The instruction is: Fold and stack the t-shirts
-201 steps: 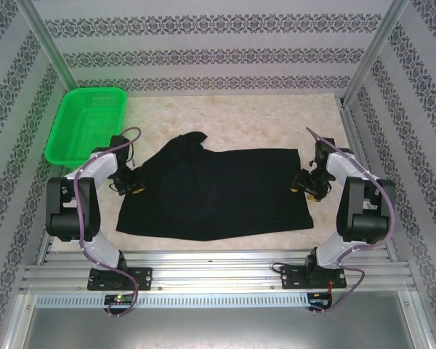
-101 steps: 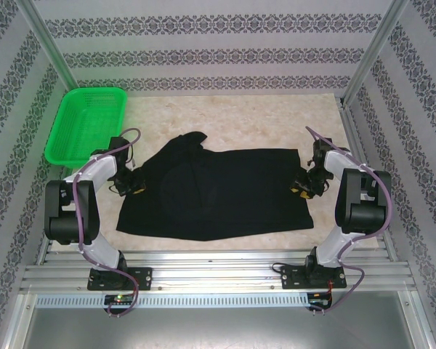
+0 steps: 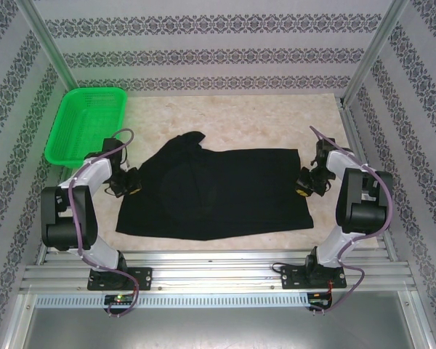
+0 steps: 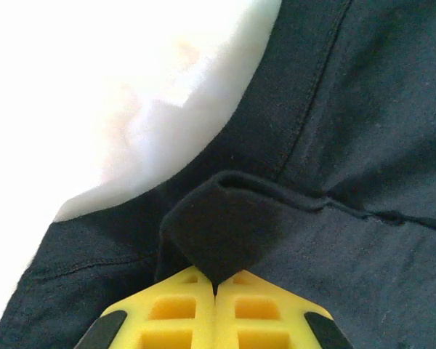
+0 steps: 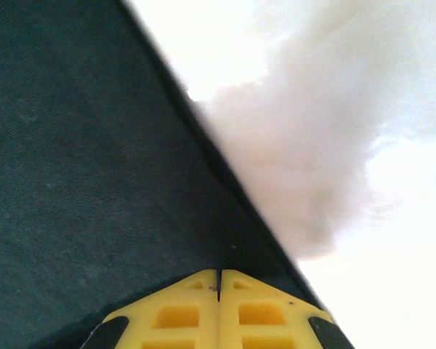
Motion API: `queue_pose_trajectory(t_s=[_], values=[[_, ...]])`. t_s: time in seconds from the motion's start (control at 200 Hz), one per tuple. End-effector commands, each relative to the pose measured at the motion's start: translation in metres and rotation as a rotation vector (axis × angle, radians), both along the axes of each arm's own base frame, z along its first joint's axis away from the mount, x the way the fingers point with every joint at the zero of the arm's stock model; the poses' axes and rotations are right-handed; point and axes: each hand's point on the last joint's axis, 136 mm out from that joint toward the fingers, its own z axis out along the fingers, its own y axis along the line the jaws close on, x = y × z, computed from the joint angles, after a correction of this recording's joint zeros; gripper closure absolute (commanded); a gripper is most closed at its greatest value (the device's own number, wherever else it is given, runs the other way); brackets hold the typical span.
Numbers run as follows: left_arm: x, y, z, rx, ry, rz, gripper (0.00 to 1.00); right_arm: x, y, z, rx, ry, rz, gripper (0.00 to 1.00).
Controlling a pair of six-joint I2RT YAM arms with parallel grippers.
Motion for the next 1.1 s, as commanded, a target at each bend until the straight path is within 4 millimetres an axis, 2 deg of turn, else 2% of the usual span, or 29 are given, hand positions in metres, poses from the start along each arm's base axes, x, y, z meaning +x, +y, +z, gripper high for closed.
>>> queue_pose_trajectory(t_s=[0.0, 0.185, 0.5, 0.58, 0.609, 0.664, 0.729, 0.774, 0.899, 0.944, 1.029, 1.094], values=[[0.004, 0.010, 0.010, 0.007, -0.046, 0.041, 1.00, 0.005, -0.011, 0.016, -0.013, -0.031, -0.022, 1.00], [0.007, 0.010, 0.009, -0.007, -0.059, 0.049, 1.00, 0.007, -0.014, 0.013, -0.002, -0.033, -0.032, 1.00], [0.009, 0.014, -0.002, -0.007, -0.043, 0.056, 1.00, 0.013, -0.018, 0.003, -0.009, -0.010, -0.027, 1.00], [0.016, 0.015, 0.002, -0.010, -0.066, 0.065, 1.00, 0.016, -0.021, 0.004, -0.017, -0.013, -0.025, 0.92], [0.019, 0.015, 0.005, -0.014, -0.080, 0.073, 0.93, 0.019, -0.021, 0.006, -0.020, -0.020, -0.024, 0.85], [0.026, 0.015, 0.011, -0.023, -0.104, 0.086, 0.68, 0.023, -0.022, 0.009, -0.022, -0.037, -0.021, 0.73], [0.034, 0.013, 0.019, -0.037, -0.125, 0.095, 0.56, 0.027, -0.025, 0.014, -0.037, -0.049, -0.019, 0.56], [0.038, 0.014, 0.024, -0.038, -0.137, 0.109, 0.44, 0.030, -0.026, 0.019, -0.039, -0.060, -0.018, 0.52], [0.047, 0.020, 0.052, -0.015, -0.201, 0.138, 0.28, 0.039, -0.033, 0.039, -0.079, -0.109, -0.023, 0.43], [0.051, 0.022, 0.065, -0.006, -0.233, 0.146, 0.19, 0.044, -0.034, 0.048, -0.089, -0.139, -0.023, 0.40], [0.061, 0.019, 0.095, -0.009, -0.305, 0.151, 0.15, 0.057, -0.040, 0.065, -0.115, -0.198, -0.029, 0.32], [0.070, 0.012, 0.113, -0.009, -0.352, 0.131, 0.13, 0.071, -0.039, 0.076, -0.106, -0.252, -0.029, 0.31]])
